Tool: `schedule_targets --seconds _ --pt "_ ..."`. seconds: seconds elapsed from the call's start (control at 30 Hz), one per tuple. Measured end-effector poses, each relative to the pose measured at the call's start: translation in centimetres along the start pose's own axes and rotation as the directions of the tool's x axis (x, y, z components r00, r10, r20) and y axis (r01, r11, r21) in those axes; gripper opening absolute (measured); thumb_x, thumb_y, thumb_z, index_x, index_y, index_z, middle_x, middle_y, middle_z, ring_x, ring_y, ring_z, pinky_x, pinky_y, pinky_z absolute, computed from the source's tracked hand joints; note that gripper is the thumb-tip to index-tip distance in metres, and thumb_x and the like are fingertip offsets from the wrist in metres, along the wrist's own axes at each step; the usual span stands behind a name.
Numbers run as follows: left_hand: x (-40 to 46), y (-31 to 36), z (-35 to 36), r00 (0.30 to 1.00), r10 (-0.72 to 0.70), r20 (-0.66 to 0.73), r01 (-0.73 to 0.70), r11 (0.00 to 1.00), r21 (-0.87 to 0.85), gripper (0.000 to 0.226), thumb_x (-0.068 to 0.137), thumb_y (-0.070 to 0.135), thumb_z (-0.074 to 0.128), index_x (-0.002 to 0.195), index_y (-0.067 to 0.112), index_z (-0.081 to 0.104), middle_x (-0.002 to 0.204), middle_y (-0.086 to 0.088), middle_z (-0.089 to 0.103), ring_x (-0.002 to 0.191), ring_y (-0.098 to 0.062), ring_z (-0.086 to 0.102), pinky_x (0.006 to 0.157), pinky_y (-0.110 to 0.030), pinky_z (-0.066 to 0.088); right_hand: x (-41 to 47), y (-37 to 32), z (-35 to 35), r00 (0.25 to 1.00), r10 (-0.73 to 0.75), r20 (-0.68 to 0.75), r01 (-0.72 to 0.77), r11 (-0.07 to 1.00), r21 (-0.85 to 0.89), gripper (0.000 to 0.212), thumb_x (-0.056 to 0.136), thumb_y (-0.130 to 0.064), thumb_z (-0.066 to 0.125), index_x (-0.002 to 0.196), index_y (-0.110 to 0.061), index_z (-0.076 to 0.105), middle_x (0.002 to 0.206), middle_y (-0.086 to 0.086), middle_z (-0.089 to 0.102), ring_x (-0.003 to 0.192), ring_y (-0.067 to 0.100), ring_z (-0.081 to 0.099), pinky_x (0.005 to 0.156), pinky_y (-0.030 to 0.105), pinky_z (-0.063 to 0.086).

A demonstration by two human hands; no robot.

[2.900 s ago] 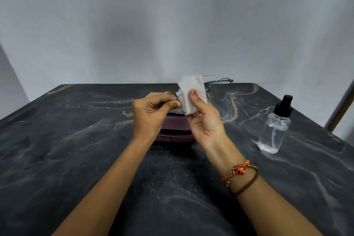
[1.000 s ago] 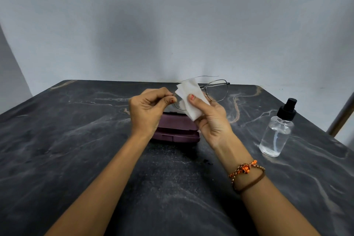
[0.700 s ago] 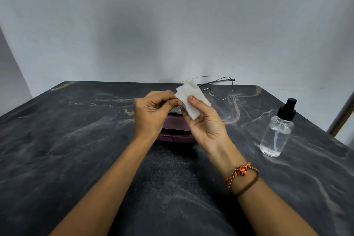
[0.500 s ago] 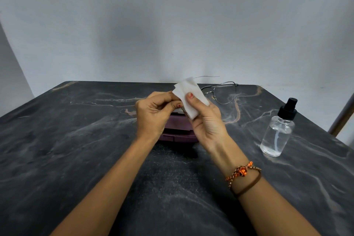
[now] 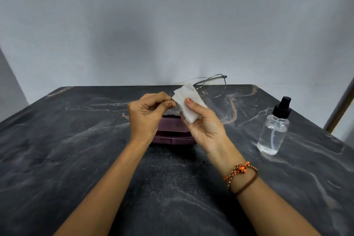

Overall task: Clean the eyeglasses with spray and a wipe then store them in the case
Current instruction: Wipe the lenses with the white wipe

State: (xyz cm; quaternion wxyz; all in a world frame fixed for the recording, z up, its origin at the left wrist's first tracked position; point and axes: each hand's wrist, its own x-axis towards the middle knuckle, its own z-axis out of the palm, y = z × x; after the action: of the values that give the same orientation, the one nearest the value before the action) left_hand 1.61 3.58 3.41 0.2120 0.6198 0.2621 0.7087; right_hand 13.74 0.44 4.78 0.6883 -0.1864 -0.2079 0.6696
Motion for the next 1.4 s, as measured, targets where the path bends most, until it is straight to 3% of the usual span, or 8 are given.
schedule_targets --seconds 0.2,0.4,0.57,0.7,0.93,1.07,1.27,1.4 --pt "-0.3 0.5 0.1 0.998 0.022 0.052 -0.024 0.999 0.043 0.03 0.064 0.004 0.072 0.092 0.006 0.064 0.081 0.004 0.066 0.078 -0.021 0.064 0.074 -0.023 0.055 -0.2 0.7 0.2 0.997 -0.038 0.065 0.045 0.993 -0.113 0.017 0.084 0.002 0.055 0.099 -0.001 0.06 0.076 0.006 0.071 0.064 0.011 0.069 0.057 0.018 0.055" --pt "-0.1 0.4 -0.2 0.998 0.031 0.049 -0.036 0.994 0.106 0.035 0.065 -0.002 0.071 0.098 0.001 0.06 0.089 -0.006 0.065 0.078 -0.008 0.062 0.072 -0.021 0.053 -0.1 0.7 0.1 0.999 -0.037 0.032 0.044 0.967 -0.251 0.05 0.08 0.003 0.061 0.127 0.006 0.045 0.113 0.017 0.061 0.083 0.017 0.065 0.069 0.024 0.058" --pt "0.0 0.2 -0.4 0.998 0.035 0.047 -0.041 0.99 0.133 0.033 0.066 -0.002 0.071 0.097 -0.001 0.06 0.088 -0.01 0.066 0.077 -0.007 0.063 0.072 -0.023 0.054 -0.1 0.5 0.0 1.0 0.01 0.016 -0.005 0.962 -0.274 0.052 0.076 0.007 0.063 0.125 0.006 0.047 0.104 0.015 0.064 0.073 0.015 0.069 0.063 0.026 0.059" --pt "0.2 -0.3 -0.5 0.999 0.044 0.026 -0.047 0.991 0.123 0.031 0.066 -0.004 0.071 0.095 0.003 0.062 0.087 -0.003 0.065 0.073 0.005 0.061 0.07 -0.017 0.054 -0.1 0.3 -0.1 0.999 0.042 -0.007 -0.042 0.965 -0.259 0.051 0.076 0.01 0.061 0.125 0.006 0.048 0.098 0.014 0.064 0.063 0.013 0.07 0.052 0.022 0.055" --pt "0.5 -0.5 -1.1 1.0 0.02 0.013 -0.021 0.998 0.064 0.023 0.064 0.003 0.073 0.084 0.013 0.068 0.066 0.026 0.067 0.071 -0.004 0.062 0.069 -0.016 0.051 0.0 -0.5 -0.2 0.992 0.103 -0.069 -0.12 0.943 -0.312 0.05 0.074 0.014 0.061 0.123 0.009 0.048 0.101 0.018 0.064 0.061 0.016 0.07 0.053 0.025 0.057" --pt "0.9 0.0 -1.5 0.999 -0.026 -0.047 0.024 0.999 -0.044 0.016 0.062 0.009 0.072 0.072 0.022 0.068 0.063 0.024 0.068 0.069 -0.008 0.064 0.068 -0.015 0.053 -0.3 -1.2 -0.5 0.98 0.108 -0.166 -0.165 0.907 -0.387 0.039 0.072 0.011 0.065 0.109 0.002 0.057 0.087 0.012 0.067 0.058 0.017 0.069 0.047 0.023 0.055" --pt "1.3 0.0 -1.8 0.993 -0.056 -0.108 0.042 0.99 -0.131 0.028 0.066 -0.008 0.067 0.082 0.015 0.065 0.059 0.022 0.068 0.06 0.002 0.064 0.064 -0.01 0.052 -0.3 -3.7 -1.4 0.974 -0.089 -0.209 -0.025 0.871 -0.491 0.023 0.071 0.011 0.065 0.084 -0.005 0.057 0.085 0.01 0.065 0.058 0.018 0.068 0.042 0.025 0.054" --pt "1.2 -0.1 -1.6 0.991 -0.051 -0.125 0.034 0.991 -0.132 0.033 0.066 -0.01 0.067 0.096 -0.001 0.059 0.057 0.024 0.067 0.06 0.004 0.063 0.063 -0.009 0.051 -0.1 -5.7 -3.0 0.94 -0.245 -0.238 0.048 0.785 -0.618 0.01 0.077 0.003 0.064 0.075 -0.005 0.058 0.078 0.011 0.063 0.069 0.02 0.062 0.058 0.032 0.059"
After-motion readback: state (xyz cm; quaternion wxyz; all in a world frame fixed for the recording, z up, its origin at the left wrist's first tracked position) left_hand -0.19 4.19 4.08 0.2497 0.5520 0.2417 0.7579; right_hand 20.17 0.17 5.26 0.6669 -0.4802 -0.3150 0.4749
